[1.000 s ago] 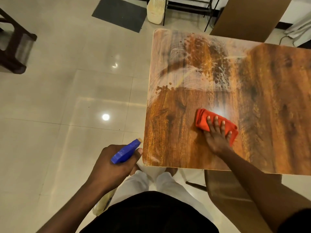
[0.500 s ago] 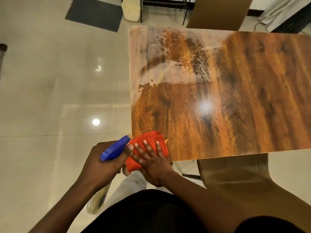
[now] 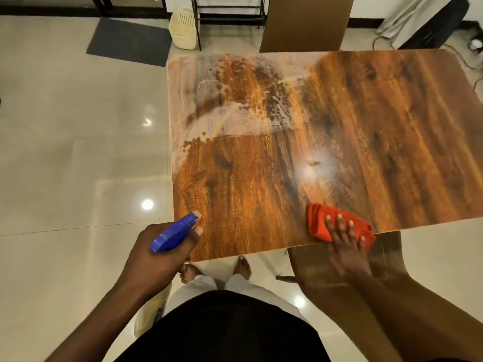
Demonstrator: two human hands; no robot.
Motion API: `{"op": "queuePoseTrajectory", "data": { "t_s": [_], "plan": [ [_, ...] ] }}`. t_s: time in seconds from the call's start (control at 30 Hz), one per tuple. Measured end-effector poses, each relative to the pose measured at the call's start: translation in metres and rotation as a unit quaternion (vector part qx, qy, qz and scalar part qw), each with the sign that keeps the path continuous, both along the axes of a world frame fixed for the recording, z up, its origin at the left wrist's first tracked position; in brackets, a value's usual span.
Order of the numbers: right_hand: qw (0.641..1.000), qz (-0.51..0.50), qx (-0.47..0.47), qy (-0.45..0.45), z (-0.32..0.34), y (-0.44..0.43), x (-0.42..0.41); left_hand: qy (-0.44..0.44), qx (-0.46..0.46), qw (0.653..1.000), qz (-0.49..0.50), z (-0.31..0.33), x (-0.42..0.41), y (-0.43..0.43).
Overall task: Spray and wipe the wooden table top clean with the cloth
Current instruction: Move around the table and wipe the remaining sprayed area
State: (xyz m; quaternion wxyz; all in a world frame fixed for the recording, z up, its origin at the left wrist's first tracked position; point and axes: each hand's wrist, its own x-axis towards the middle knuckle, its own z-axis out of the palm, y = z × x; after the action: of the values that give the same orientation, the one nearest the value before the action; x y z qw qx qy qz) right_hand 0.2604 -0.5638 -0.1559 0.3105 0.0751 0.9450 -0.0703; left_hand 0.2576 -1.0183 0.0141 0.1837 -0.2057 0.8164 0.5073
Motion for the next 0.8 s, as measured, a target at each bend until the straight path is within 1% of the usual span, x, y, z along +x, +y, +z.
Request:
{"op": "queuePoseTrajectory", "data": {
  "t_s": [0.07, 0.13, 0.2, 0.27, 0.33, 0.4, 0.5, 0.57, 0.63, 0.7, 0.8],
  "plan": [
    [0.997, -0.082, 0.002, -0.002, 0.007, 0.045, -0.017, 0.002, -0.004, 1.0, 0.005, 0.003, 0.0, 0.011],
    [0.99, -0.138, -0.006, -0.008, 0.009, 0.082, -0.035, 0.008, -0.007, 1.0, 0.007, 0.006, -0.001, 0.021],
    [0.977, -0.211, -0.03, 0.01, 0.009, 0.106, -0.06, 0.017, -0.016, 1.0, 0.008, 0.007, -0.002, 0.032],
    [0.955, -0.292, -0.037, 0.039, 0.007, 0.105, -0.086, 0.023, -0.021, 0.999, 0.012, 0.007, -0.002, 0.041],
    [0.941, -0.332, -0.027, 0.06, 0.001, 0.084, -0.098, 0.018, -0.023, 0.999, 0.024, 0.005, 0.002, 0.049],
    [0.954, -0.292, -0.029, 0.064, -0.011, 0.054, -0.089, 0.007, -0.024, 0.999, 0.033, 0.003, 0.007, 0.056],
    [0.981, -0.181, -0.039, 0.064, -0.023, -0.005, -0.057, -0.002, -0.024, 0.999, 0.04, 0.004, 0.008, 0.065],
    [0.989, -0.121, -0.059, 0.062, -0.023, -0.049, -0.04, 0.003, -0.022, 0.999, 0.042, 0.006, 0.004, 0.07],
    [0.995, -0.034, -0.075, 0.055, -0.027, -0.087, -0.021, 0.008, -0.019, 0.999, 0.038, 0.006, 0.002, 0.075],
    [0.993, 0.067, -0.084, 0.049, -0.033, -0.116, -0.001, 0.009, -0.013, 0.999, 0.039, 0.007, 0.001, 0.081],
    [0.973, 0.196, -0.108, 0.048, -0.036, -0.147, 0.022, 0.014, -0.008, 0.998, 0.055, 0.009, 0.001, 0.082]
  ]
}}
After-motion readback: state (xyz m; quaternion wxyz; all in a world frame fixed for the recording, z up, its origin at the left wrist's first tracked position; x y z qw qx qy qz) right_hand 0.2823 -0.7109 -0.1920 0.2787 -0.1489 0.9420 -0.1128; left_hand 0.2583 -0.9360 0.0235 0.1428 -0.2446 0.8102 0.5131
